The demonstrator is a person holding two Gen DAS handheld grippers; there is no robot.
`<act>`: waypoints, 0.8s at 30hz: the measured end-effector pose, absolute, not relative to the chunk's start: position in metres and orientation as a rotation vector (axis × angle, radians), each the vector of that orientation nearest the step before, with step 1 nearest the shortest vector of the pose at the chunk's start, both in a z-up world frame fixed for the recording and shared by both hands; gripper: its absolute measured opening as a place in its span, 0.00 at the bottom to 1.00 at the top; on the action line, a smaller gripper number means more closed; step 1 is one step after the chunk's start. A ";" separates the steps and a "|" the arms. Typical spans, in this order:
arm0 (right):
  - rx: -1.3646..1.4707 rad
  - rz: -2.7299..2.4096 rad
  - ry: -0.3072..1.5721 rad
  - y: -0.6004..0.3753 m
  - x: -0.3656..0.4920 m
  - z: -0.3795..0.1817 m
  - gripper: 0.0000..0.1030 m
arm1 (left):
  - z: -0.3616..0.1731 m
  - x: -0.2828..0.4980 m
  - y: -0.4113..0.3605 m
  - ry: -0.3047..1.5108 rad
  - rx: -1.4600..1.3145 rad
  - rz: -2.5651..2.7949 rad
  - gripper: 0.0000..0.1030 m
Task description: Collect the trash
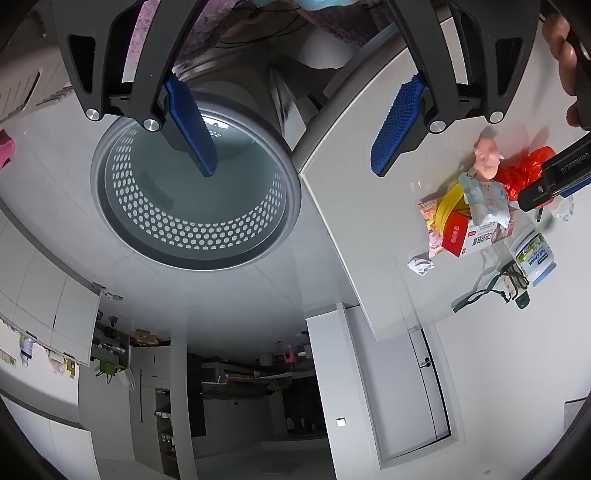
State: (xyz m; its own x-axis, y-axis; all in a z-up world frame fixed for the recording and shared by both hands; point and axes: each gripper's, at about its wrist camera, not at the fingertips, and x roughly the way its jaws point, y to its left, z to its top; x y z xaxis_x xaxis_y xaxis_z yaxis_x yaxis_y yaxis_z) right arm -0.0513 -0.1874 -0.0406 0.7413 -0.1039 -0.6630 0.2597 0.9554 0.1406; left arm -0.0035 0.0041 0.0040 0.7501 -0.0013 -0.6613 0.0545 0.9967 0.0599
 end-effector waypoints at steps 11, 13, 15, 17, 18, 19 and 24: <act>0.229 -0.205 0.707 -0.186 -0.054 -0.040 0.79 | -0.006 -0.007 0.004 0.734 0.082 -0.032 0.94; 0.230 -0.206 0.709 -0.186 -0.054 -0.039 0.79 | -0.007 -0.008 0.004 0.734 0.082 -0.034 0.94; 0.230 -0.206 0.709 -0.187 -0.054 -0.040 0.79 | -0.006 -0.006 0.003 0.737 0.082 -0.035 0.94; 0.229 -0.205 0.710 -0.187 -0.053 -0.040 0.79 | -0.007 -0.006 0.003 0.739 0.083 -0.034 0.94; 0.229 -0.205 0.710 -0.186 -0.053 -0.039 0.79 | -0.007 -0.005 0.003 0.739 0.083 -0.034 0.94; 0.229 -0.206 0.710 -0.187 -0.053 -0.040 0.79 | -0.007 -0.005 0.002 0.739 0.082 -0.035 0.94; 0.229 -0.206 0.709 -0.187 -0.053 -0.040 0.79 | -0.007 -0.005 0.003 0.737 0.083 -0.034 0.94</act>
State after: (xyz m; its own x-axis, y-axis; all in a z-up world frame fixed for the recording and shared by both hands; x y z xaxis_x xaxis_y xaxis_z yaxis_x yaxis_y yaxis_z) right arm -0.0534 -0.1866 -0.0399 0.7405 -0.1083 -0.6633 0.2632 0.9548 0.1379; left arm -0.0053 0.0026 -0.0071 0.7398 -0.0022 -0.6728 0.0605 0.9962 0.0633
